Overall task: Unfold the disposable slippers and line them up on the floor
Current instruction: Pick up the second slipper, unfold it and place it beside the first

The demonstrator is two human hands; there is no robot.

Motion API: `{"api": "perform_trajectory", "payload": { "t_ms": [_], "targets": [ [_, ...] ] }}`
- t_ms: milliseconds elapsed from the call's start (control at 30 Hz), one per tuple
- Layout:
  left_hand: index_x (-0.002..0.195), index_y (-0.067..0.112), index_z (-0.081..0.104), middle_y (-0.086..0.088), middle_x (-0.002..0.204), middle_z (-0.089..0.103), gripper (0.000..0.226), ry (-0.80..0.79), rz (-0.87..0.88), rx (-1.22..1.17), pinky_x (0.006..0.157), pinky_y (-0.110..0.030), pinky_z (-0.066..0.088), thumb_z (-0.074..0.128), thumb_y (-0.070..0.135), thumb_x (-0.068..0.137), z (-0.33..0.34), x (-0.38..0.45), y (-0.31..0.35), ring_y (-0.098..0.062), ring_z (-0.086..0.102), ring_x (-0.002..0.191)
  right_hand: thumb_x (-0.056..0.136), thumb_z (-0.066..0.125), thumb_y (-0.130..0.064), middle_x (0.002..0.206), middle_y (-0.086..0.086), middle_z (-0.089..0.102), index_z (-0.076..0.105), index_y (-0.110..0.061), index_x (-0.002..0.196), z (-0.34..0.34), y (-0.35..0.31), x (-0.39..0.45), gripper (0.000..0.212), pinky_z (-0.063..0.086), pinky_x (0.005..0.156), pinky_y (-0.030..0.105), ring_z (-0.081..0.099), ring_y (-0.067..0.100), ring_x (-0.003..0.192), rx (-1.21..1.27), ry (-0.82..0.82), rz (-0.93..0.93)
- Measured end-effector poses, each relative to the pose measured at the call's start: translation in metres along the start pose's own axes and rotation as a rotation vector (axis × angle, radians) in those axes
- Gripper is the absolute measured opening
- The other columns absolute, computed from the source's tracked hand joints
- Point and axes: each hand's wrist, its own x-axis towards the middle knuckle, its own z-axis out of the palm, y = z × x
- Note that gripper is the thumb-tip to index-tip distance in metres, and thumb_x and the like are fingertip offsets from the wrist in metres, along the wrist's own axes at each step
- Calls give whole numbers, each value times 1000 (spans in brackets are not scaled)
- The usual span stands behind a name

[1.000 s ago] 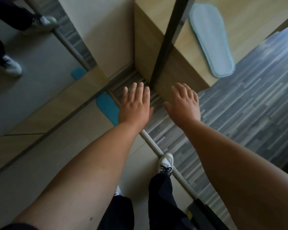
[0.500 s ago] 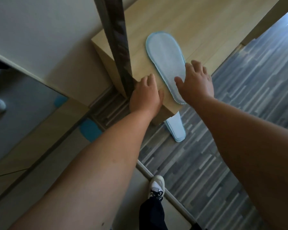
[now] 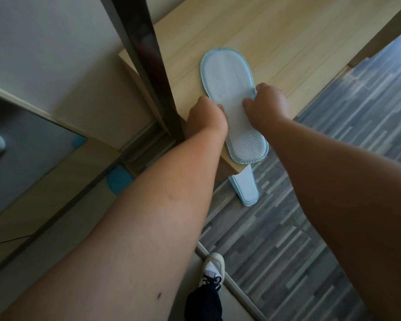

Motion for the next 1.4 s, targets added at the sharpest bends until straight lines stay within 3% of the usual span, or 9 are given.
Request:
{"api": "perform_trajectory", "payload": {
  "t_ms": [167, 267, 400, 500, 733, 900, 1133, 1267, 1400],
  "targets": [
    [106, 10, 64, -8, 105, 69, 24, -78, 26, -30, 84, -36, 53, 49, 26, 96, -4, -1, -10, -27, 64, 99, 84, 60, -30, 100, 9, 66, 63, -7, 107, -1, 13, -15, 33, 34, 49, 24, 52, 20, 72, 155, -32, 95],
    [102, 10, 64, -8, 101, 70, 23, -122, 45, -84, 82, -37, 54, 51, 27, 95, -7, -9, -15, -27, 65, 95, 80, 64, -30, 94, 10, 69, 65, -6, 100, -3, 15, -26, 31, 40, 52, 24, 63, 25, 77, 202, -38, 154],
    [82, 16, 59, -8, 95, 69, 18, -159, 48, -133, 74, -32, 49, 54, 29, 93, -13, -22, -34, -28, 64, 88, 78, 68, -28, 76, 6, 65, 67, -10, 81, -3, 13, -48, 19, 46, 54, 25, 56, 16, 60, 248, -80, 228],
    [77, 18, 55, -6, 90, 67, 19, -165, 26, -183, 68, -30, 47, 54, 29, 93, -19, -40, -67, -27, 62, 84, 81, 68, -27, 68, -1, 59, 59, -17, 68, 7, 7, -83, 19, 48, 54, 28, 56, 15, 61, 272, -91, 240],
    [78, 19, 58, 3, 74, 60, 20, -187, -70, -335, 54, -24, 35, 52, 31, 94, -55, -84, -178, -13, 54, 68, 82, 65, -32, 76, -5, 64, 59, -27, 73, 63, -41, -184, 12, 47, 57, 28, 60, 14, 68, 454, -77, 321],
    [75, 19, 58, 3, 70, 60, 22, -135, -191, -302, 59, -29, 37, 54, 32, 91, -105, -111, -292, -22, 57, 73, 83, 68, -29, 83, 0, 69, 67, -22, 86, 130, -98, -259, 8, 56, 73, 39, 65, 22, 79, 560, -238, 348],
    [76, 11, 64, -4, 70, 65, 25, -77, -342, -379, 61, -31, 41, 55, 31, 89, -153, -135, -441, -24, 59, 69, 88, 65, -15, 83, 12, 71, 68, -21, 74, 224, -168, -336, 16, 57, 80, 49, 66, 31, 80, 608, -523, 306],
    [77, 10, 65, -10, 75, 69, 26, -43, -414, -401, 64, -33, 45, 56, 32, 89, -159, -136, -499, -29, 63, 73, 88, 66, -13, 85, 12, 72, 70, -17, 73, 279, -184, -351, 16, 57, 62, 32, 70, 27, 77, 610, -613, 318],
    [90, 11, 67, -11, 87, 71, 21, 5, -482, -435, 76, -37, 50, 56, 29, 90, -153, -131, -534, -30, 66, 83, 88, 67, -15, 91, 12, 72, 70, -14, 80, 326, -191, -346, 8, 59, 73, 37, 70, 28, 85, 576, -720, 299]
  ]
}}
